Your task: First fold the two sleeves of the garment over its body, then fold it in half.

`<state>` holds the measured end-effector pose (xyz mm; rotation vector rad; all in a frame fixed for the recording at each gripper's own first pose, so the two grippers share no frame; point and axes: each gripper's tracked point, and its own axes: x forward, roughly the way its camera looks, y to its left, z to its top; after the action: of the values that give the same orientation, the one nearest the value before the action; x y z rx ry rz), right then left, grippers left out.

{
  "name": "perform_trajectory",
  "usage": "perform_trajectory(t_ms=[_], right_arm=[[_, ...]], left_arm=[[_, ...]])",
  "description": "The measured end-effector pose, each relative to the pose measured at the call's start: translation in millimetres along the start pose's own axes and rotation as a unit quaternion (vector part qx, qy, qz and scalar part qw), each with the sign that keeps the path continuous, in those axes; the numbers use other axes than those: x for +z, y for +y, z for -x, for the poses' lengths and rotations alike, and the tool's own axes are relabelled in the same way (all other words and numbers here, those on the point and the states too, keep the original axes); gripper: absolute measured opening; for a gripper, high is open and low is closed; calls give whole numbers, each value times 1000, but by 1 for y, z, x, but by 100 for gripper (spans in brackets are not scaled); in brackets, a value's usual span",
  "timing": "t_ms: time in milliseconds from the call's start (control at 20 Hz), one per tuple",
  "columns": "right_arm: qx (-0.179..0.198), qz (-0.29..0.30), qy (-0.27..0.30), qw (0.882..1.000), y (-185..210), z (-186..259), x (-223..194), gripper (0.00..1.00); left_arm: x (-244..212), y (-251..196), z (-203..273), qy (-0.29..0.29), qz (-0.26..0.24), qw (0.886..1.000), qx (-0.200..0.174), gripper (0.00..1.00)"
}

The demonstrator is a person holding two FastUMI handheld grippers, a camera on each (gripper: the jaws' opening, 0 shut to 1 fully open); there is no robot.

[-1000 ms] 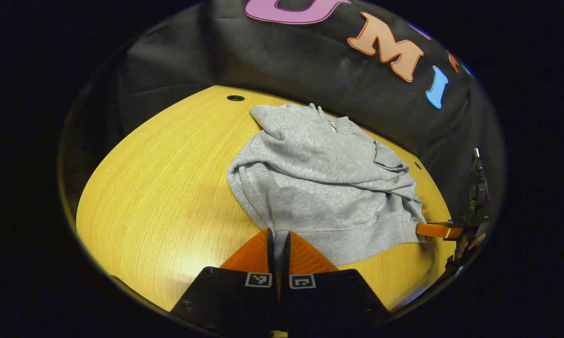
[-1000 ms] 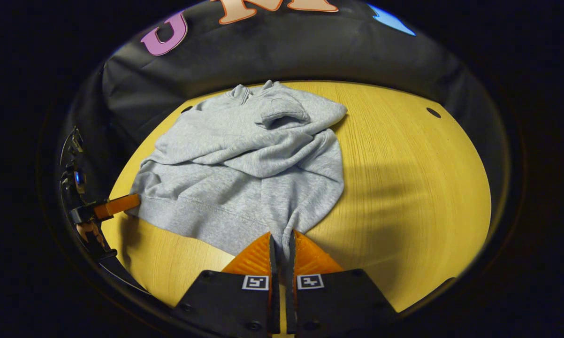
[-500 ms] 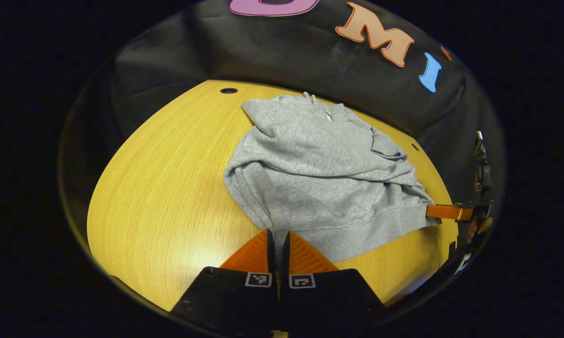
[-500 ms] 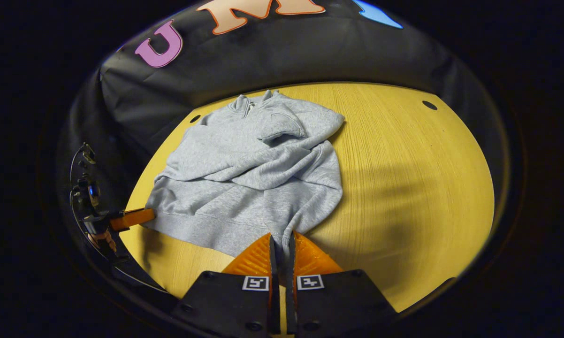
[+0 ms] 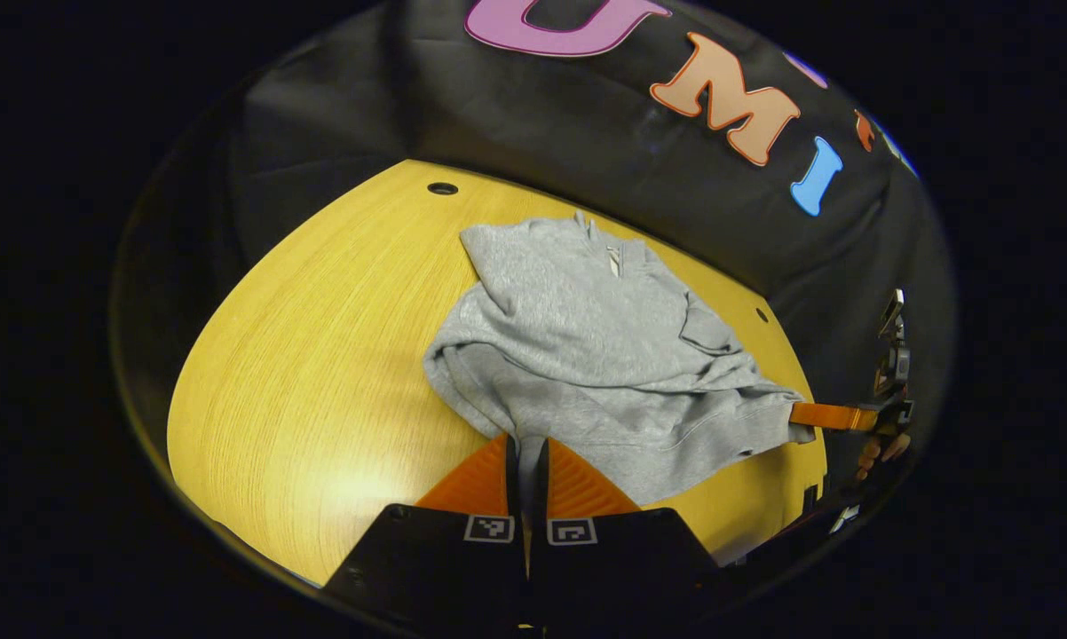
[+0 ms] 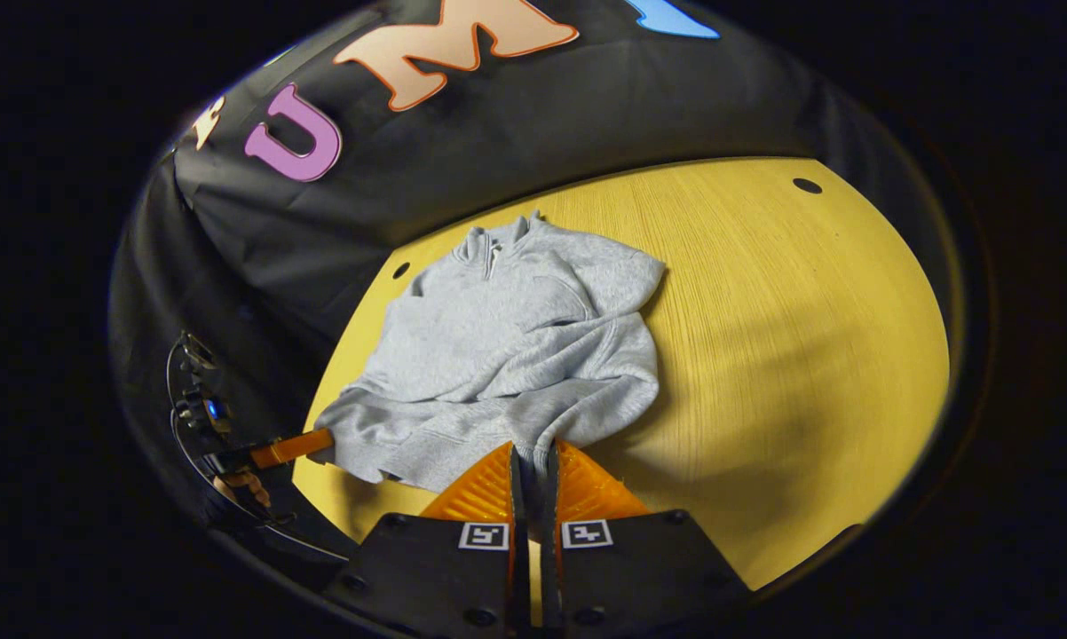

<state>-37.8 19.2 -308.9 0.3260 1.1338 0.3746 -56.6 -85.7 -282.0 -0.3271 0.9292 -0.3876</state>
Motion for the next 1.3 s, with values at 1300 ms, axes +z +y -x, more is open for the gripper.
perform_trajectory(t_ms=[1300], right_arm=[[2,-203,50,978,-2,-84,99,7]], left_arm=[[92,20,-105,103,73,992,-20,0]])
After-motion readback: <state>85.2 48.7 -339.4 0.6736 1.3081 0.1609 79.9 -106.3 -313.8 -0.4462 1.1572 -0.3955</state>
